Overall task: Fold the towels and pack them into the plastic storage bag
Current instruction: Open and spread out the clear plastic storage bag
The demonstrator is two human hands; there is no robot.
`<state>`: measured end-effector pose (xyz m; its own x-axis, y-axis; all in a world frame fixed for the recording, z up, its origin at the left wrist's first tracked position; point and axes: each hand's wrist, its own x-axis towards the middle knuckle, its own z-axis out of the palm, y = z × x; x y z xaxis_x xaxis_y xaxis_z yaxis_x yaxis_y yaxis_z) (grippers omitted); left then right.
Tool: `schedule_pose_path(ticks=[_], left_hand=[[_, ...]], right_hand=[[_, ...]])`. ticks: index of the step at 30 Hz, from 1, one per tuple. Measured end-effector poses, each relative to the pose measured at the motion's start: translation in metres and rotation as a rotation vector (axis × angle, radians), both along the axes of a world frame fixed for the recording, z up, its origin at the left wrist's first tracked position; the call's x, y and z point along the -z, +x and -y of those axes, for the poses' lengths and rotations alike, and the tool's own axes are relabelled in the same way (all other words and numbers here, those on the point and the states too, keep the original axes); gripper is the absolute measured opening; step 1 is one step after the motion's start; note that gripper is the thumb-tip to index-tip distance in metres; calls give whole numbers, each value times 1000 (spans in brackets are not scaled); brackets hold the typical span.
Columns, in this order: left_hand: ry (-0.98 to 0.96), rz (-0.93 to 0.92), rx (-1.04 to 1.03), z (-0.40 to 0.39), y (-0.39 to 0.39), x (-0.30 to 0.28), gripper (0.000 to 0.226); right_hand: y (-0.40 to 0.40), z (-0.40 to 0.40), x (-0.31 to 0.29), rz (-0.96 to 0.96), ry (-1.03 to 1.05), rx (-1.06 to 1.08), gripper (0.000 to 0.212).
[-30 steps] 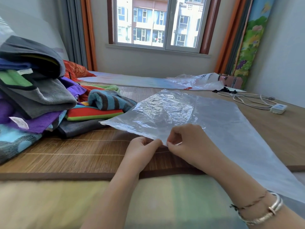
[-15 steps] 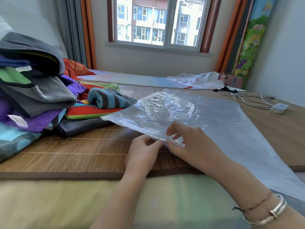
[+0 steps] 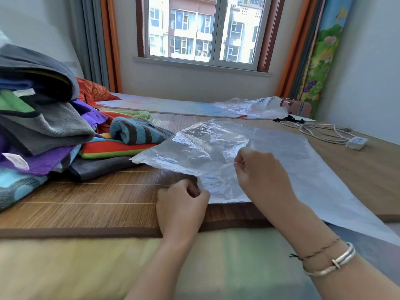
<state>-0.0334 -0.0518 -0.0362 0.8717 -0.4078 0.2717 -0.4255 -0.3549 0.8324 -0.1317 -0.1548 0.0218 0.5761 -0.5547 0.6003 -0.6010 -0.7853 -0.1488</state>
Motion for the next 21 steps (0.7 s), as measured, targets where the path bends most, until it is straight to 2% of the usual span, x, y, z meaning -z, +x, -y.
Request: schedule_pose_path(ticks=[4,7,9,11,15,19,21], left_hand=[[-54,337,-175,-1,-3,7,28],[41,651,-119,-5,-4,11,27],[111,743,-48,-7,-1,11,29],[221,707,-34,-12,2,10,29],[364,286,-34,-16,15,5,51],[492,300,-28,-13,14,-3,51],[434,371,21,-9,11,-6,40]], right_hand=[[3,-1,4,19,31,-50,8],[5,1,4,64,75,-57,6],[6,4,2,104,117,-60,5],[7,6,-2,152,149,-80,3],[12,24,-28,294,102,-127,10],[16,43,-55,308,83,-119,8],[16,44,-58,257,133,-135,8]])
